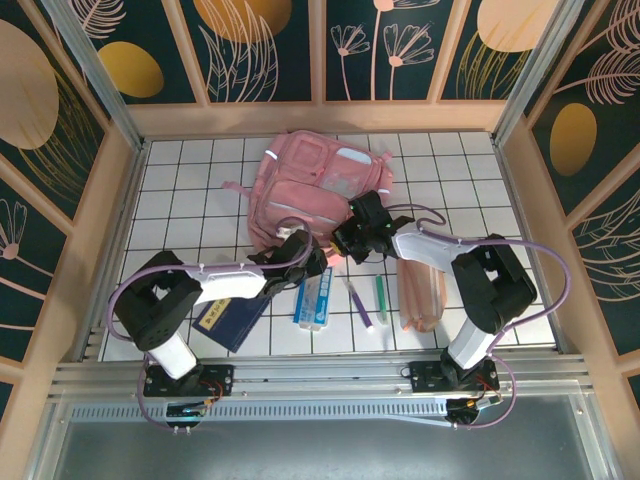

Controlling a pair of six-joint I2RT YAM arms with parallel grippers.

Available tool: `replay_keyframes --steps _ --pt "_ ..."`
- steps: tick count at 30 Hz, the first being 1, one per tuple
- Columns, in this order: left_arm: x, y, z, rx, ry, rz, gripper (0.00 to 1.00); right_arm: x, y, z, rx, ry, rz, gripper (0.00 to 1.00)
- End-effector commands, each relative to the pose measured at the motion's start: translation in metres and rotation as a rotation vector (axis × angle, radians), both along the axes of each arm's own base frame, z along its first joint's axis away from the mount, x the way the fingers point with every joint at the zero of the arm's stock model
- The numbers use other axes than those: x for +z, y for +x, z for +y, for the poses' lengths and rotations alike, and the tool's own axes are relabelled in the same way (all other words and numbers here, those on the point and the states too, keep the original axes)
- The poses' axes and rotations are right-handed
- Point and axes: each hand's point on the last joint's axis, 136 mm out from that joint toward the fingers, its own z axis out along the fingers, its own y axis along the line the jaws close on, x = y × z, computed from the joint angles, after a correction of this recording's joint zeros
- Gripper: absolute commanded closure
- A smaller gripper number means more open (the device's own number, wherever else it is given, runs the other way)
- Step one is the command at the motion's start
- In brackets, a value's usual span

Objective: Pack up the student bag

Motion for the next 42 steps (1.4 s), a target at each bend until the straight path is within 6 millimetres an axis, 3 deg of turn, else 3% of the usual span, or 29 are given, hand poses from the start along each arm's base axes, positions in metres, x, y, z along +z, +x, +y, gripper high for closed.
replay_keyframes --steps 1,8,15,18,25,29,32,36,38,42 --pt "-0.018 0.000 0.031 0.108 0.132 0.042 0.85 0.027 0.004 0.008 0.015 0.031 -0.075 1.00" --pt "0.003 -0.007 0.039 0.099 0.104 0.006 1.00 0.022 0.011 -0.007 0.003 -0.025 -0.095 1.00" --pt "0.047 -0.021 0.035 0.033 -0.004 -0.027 1.00 0.027 0.031 -0.038 0.028 -0.198 -0.213 1.00" --pt "0.057 -0.029 0.040 0.014 -0.014 -0.036 1.00 0.034 0.040 -0.051 0.016 -0.229 -0.256 1.00" --pt "0.064 -0.030 0.090 0.042 0.162 -0.164 1.00 0.048 0.054 -0.079 0.020 -0.240 -0.297 1.00" --pt "0.067 -0.026 0.111 -0.004 0.272 -0.253 1.00 0.048 0.061 -0.074 0.185 -0.205 -0.331 1.00" --pt "0.070 -0.027 0.107 -0.113 0.297 -0.312 1.00 0.042 0.061 -0.081 0.250 -0.232 -0.329 1.00" --pt "0.062 -0.031 0.102 -0.232 0.345 -0.354 1.00 0.043 0.067 -0.105 0.203 -0.277 -0.334 1.00" --pt "0.067 -0.036 0.077 -0.336 0.263 -0.355 1.00 0.045 0.067 -0.107 0.205 -0.286 -0.341 0.85" --pt "0.083 -0.041 0.029 -0.488 0.096 -0.335 1.00 0.050 0.052 -0.087 0.223 -0.241 -0.344 0.65"
